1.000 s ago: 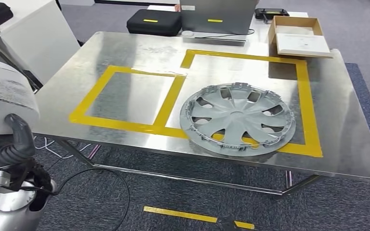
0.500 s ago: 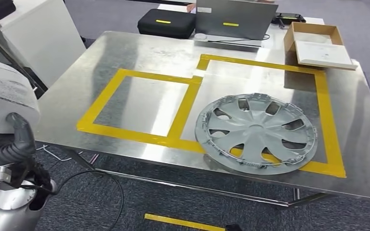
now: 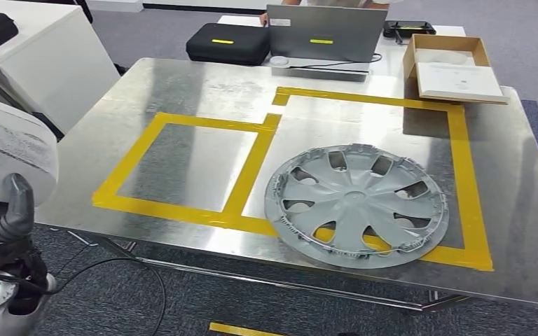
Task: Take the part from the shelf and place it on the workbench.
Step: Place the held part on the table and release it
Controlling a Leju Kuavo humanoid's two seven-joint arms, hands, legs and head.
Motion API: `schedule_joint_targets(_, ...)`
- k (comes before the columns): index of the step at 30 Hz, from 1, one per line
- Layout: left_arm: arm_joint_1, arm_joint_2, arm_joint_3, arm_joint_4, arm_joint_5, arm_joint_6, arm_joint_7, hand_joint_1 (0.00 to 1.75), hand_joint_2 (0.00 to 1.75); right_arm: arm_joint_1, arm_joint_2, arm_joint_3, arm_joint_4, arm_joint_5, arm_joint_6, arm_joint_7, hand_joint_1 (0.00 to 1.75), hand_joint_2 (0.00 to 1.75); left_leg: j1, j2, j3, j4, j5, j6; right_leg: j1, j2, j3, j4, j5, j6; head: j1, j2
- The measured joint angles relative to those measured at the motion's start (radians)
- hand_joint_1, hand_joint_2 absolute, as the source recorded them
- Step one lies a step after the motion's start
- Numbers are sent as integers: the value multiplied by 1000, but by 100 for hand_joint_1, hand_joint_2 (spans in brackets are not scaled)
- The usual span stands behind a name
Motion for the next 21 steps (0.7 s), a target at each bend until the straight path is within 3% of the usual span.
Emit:
schedule_joint_targets(1, 4, 2, 3, 2, 0, 0, 0, 175, 175, 1, 0, 0, 0, 0, 0, 0, 0, 0, 1, 0, -29, 48, -17, -2, 1, 0, 1, 0, -2, -2, 0, 0)
schedule_joint_targets(2, 7, 2, 5, 3, 0, 0, 0, 175, 175, 1, 0, 0, 0, 0, 0, 0, 0, 0, 1, 0, -44, 65, -15, -2, 2, 1, 2, 0, -3, -2, 0, 0)
schedule_joint_targets(3, 9, 3, 9, 3, 0, 0, 0, 175, 175, 2, 0, 0, 0, 0, 0, 0, 0, 0, 1, 0, -41, 46, 7, -1, 3, 1, 3, 0, -3, -2, 0, 0)
schedule_joint_targets(5, 10, 5, 15, 4, 0, -1, 0, 175, 175, 1, 0, 0, 0, 0, 0, 0, 0, 0, 0, 0, 8, -78, 87, 5, 4, 3, 9, 0, -5, -1, 0, 0)
schedule_joint_targets(6, 9, 6, 17, 4, 0, -1, 0, 175, 175, 1, 0, 0, 0, 0, 0, 0, 0, 0, -3, 0, 33, -140, 108, 9, 5, 4, 10, 1, -6, 2, 0, 0)
schedule_joint_targets(8, 10, 8, 19, 4, 0, -1, 0, 175, 175, 1, 0, 0, 0, 0, 0, 0, 0, 0, -7, 0, 56, -198, 122, 19, 7, 4, 9, 3, -8, 10, 1, 0)
schedule_joint_targets(11, 11, 10, 20, 4, 0, -1, 0, 175, 175, 2, 0, 0, 1, 0, 0, 0, 0, 0, -5, 1, 58, -206, 140, 35, 9, 3, 4, 7, -15, 27, 2, 0)
schedule_joint_targets(13, 14, 11, 21, 4, -15, 4, 12, 175, 175, 1, -1, 0, 1, 4, 2, -3, 0, 0, 1, 2, 60, -214, 147, 44, 6, 2, -23, 64, -55, 38, 7, 0)
schedule_joint_targets(15, 49, 18, 38, 4, -74, 16, 56, 175, 175, 10, -14, -1, 4, 21, 20, -21, 0, 0, 2, 5, 59, -214, 146, 47, 0, 1, -80, 190, -121, 48, 13, 0)
schedule_joint_targets(17, 124, 29, 89, 10, -155, -12, 79, 175, 175, 31, -37, -1, 14, 37, 70, -58, 0, 0, 2, 12, 59, -214, 144, 48, -5, -1, -120, 279, -150, 55, 13, 0)
schedule_joint_targets(18, 159, 33, 123, 16, -190, -46, 72, 175, 175, 43, -46, -1, 23, 40, 96, -74, 0, 0, 3, 14, 60, -214, 142, 47, -6, -3, -114, 270, -137, 57, 13, 0)
schedule_joint_targets(19, 185, 34, 157, 24, -223, -85, 63, 175, 175, 53, -55, -1, 32, 40, 116, -85, 0, 0, 4, 13, 60, -213, 141, 46, -8, -5, -88, 222, -107, 58, 13, 0)
schedule_joint_targets(21, 212, 34, 212, 38, -282, -144, 69, 175, 175, 66, -66, -1, 46, 39, 131, -91, 0, 0, 4, 8, 63, -212, 137, 39, -9, -6, -11, 79, -49, 54, 13, 0)
